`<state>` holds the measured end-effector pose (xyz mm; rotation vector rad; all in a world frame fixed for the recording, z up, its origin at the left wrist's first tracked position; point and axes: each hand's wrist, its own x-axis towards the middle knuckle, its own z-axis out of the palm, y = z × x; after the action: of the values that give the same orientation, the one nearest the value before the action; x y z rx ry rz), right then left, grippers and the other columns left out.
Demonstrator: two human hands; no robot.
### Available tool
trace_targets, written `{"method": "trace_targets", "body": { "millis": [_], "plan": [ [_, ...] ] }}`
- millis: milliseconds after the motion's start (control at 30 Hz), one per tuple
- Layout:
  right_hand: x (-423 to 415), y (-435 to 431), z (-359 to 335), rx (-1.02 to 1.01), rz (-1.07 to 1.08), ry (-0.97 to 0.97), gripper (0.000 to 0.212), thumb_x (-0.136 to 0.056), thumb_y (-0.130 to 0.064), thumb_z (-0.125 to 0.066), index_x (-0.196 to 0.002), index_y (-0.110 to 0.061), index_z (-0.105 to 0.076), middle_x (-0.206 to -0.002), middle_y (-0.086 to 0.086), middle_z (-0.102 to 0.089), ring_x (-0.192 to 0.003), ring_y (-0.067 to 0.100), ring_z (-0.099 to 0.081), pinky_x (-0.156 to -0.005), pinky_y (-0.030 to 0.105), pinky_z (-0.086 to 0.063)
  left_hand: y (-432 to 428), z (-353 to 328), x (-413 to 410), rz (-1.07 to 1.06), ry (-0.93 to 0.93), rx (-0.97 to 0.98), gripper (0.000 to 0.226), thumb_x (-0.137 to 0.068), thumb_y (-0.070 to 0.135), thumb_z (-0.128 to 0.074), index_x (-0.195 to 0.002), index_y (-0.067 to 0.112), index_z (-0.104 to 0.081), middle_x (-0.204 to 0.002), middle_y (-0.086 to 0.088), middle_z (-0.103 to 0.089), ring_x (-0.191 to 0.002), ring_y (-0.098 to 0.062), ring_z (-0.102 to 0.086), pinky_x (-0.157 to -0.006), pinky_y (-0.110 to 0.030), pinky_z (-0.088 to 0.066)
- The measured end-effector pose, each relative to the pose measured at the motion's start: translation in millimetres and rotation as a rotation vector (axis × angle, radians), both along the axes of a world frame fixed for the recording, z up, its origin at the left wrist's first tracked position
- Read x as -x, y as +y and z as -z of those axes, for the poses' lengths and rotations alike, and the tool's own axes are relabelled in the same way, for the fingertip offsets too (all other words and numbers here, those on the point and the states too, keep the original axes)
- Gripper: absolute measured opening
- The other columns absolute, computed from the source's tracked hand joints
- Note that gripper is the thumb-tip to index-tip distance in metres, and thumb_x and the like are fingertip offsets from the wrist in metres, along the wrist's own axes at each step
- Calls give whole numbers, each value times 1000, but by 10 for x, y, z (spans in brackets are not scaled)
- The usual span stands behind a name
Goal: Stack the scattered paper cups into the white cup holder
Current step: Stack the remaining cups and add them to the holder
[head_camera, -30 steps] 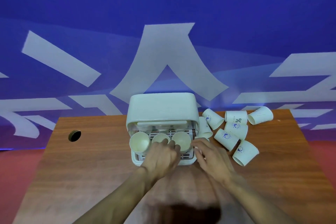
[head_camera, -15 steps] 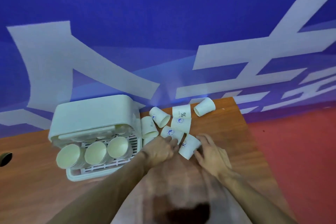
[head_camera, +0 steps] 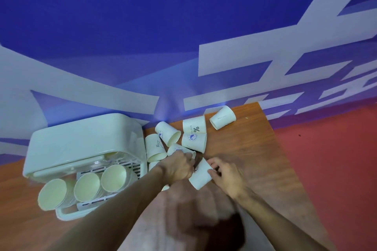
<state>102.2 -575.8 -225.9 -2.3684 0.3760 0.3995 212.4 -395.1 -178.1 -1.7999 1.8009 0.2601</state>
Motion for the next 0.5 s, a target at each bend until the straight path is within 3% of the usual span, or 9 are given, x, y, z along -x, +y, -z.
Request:
{"method": "trace_targets", "body": {
  "millis": [100, 200, 300, 400, 500],
  "plan": [
    [156, -3, 10, -65, 0, -100, 28, -82, -38, -66, -109, -41, -60, -87, -26, -65, -82, -2, -62, -70, 21, -48, 26, -98, 44, 6, -6, -10, 13, -85, 5, -59, -85, 18, -62, -80, -2, -60, -75, -22, -53, -55, -26, -43],
    [333, -81, -52, 145, -42, -343, 22, -77, -36, -68, -98, -37, -63, -81, -25, -61, -79, -2, -57, -60, 15, -35, 50, -167, 163, -35, 9, -37, 15, -81, 4, -58, -81, 18, -63, -75, -3, -56, -67, -22, -50, -53, -26, -36],
    [446, -160, -96, 348, -212, -515, 7, -82, -30, -65, -88, -32, -62, -85, -16, -61, -84, 5, -56, -58, 22, -42, 75, -215, 285, -111, 2, 11, 15, -75, 2, -60, -76, 17, -62, -70, -3, -53, -61, -21, -48, -51, -28, -32],
    [538, -206, -91, 445, -315, -512, 5, -80, -27, -67, -84, -28, -64, -82, -13, -61, -83, 11, -58, -57, 26, -44, 59, -211, 406, -246, 45, 93, 13, -73, 4, -60, -75, 17, -60, -66, -2, -58, -58, -21, -54, -50, -29, -27],
    [589, -194, -75, 481, -324, -460, 6, -79, -28, -71, -82, -28, -65, -81, -13, -61, -81, 11, -59, -56, 28, -47, 51, -48, 526, -426, 123, 117, 19, -81, 1, -50, -92, 14, -58, -83, -6, -64, -74, -27, -60, -55, -33, -27]
  ]
}}
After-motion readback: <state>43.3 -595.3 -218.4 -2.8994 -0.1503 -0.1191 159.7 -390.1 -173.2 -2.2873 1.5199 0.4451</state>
